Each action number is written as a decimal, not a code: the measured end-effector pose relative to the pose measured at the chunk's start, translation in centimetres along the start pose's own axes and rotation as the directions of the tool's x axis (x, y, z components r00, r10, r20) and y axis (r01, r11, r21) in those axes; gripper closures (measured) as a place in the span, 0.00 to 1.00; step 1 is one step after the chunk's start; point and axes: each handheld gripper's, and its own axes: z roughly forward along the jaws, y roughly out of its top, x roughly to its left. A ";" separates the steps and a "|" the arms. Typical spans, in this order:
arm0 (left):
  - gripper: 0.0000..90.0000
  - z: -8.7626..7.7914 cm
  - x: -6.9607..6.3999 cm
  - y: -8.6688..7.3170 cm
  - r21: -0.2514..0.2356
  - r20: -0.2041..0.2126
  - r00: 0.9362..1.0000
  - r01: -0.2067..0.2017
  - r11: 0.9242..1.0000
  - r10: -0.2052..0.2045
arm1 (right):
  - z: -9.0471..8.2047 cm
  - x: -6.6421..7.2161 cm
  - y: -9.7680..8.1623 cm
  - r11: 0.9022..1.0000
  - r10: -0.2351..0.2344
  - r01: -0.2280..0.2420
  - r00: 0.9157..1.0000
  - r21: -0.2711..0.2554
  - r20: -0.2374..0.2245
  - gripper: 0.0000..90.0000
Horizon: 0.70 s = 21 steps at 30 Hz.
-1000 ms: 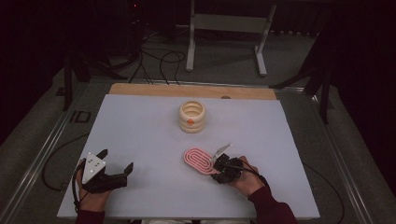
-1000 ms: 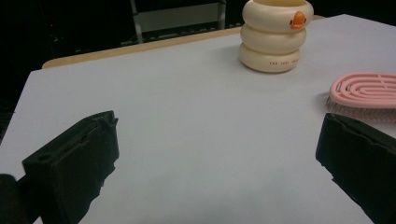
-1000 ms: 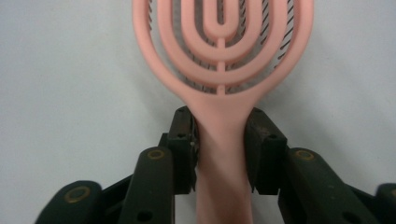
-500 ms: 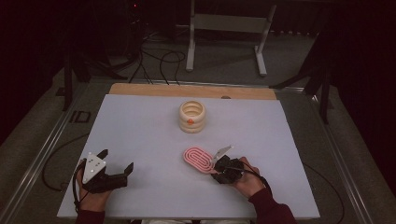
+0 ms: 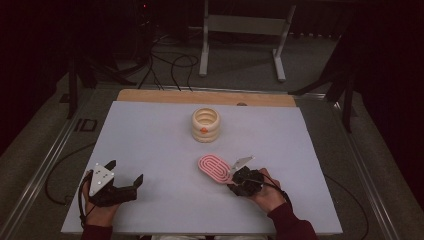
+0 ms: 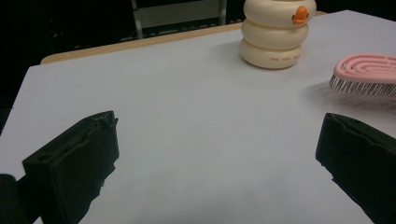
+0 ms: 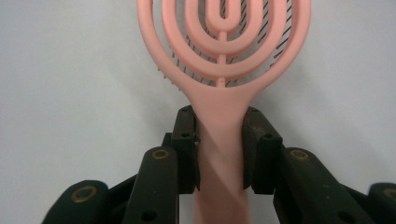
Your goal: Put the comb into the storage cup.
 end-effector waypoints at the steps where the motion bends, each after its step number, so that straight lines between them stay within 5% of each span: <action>1: 0.00 0.0 0.0 0.0 0.000 0.000 1.000 0.000 1.000 0.000 | 0.0 0.0 0.0 1.000 0.000 0.000 1.000 0.000 0.000 0.78; 21: 0.00 0.1 -0.5 0.9 -0.001 0.073 0.997 0.027 1.000 -0.027 | -1.4 0.4 0.8 0.992 -0.004 0.008 1.000 -0.127 0.028 0.78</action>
